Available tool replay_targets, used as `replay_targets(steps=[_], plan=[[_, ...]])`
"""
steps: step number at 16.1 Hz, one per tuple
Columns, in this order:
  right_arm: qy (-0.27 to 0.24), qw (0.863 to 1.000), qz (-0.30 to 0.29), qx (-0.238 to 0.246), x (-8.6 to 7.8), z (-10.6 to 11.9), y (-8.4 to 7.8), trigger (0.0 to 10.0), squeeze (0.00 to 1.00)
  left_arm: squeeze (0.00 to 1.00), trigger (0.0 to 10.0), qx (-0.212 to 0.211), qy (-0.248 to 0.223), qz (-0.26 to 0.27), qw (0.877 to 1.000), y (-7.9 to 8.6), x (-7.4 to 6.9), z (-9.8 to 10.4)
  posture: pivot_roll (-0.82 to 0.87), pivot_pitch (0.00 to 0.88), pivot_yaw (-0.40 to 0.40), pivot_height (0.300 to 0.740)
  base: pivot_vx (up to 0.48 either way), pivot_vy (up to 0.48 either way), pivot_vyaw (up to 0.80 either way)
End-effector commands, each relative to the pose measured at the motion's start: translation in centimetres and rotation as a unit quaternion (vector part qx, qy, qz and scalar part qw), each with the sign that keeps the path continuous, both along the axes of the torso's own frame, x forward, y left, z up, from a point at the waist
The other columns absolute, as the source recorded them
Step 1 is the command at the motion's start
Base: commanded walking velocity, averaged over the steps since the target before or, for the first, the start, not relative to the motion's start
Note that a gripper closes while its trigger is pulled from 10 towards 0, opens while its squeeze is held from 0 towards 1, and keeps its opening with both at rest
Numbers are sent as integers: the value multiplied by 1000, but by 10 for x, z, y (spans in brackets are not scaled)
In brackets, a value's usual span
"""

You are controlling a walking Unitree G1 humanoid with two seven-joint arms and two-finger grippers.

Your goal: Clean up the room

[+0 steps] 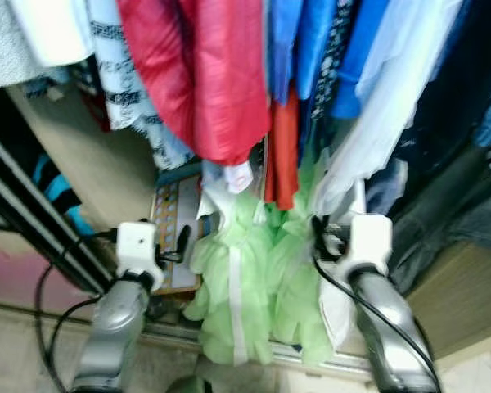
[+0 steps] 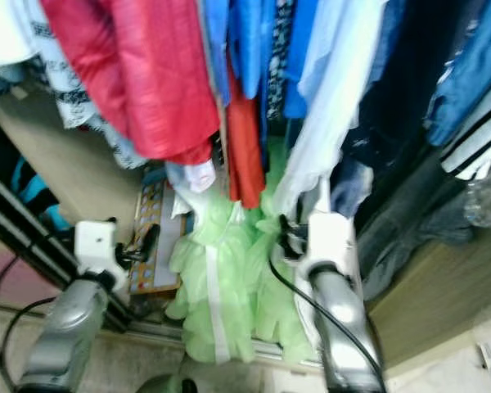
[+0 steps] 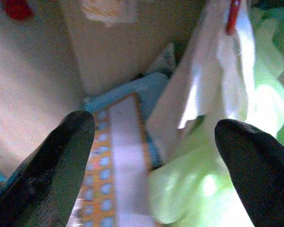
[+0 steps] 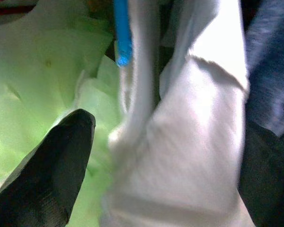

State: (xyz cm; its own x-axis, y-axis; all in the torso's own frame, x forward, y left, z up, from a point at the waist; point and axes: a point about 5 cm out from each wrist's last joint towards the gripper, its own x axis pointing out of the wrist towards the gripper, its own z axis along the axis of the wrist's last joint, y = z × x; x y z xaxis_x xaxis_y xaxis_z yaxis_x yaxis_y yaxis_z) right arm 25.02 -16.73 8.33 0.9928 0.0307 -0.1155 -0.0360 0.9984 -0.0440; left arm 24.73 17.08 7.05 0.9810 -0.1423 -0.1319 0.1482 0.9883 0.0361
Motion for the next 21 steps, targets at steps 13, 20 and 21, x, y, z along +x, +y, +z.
replay_targets(steps=[13,20,21], plan=[[-123,983,74,-111,-6,45,16,10000,0,0,10000,-7,-68,78,995,7,-5,30,18,0,37,740,0,0,185],[-104,988,60,-93,9,33,21,10000,0,0,10000,21,-44,85,995,-1,4,16,37,0,23,740,0,0,800],[-102,989,59,-92,11,32,21,10000,0,0,10000,17,-42,78,996,-3,5,15,42,0,17,740,0,0,800]])
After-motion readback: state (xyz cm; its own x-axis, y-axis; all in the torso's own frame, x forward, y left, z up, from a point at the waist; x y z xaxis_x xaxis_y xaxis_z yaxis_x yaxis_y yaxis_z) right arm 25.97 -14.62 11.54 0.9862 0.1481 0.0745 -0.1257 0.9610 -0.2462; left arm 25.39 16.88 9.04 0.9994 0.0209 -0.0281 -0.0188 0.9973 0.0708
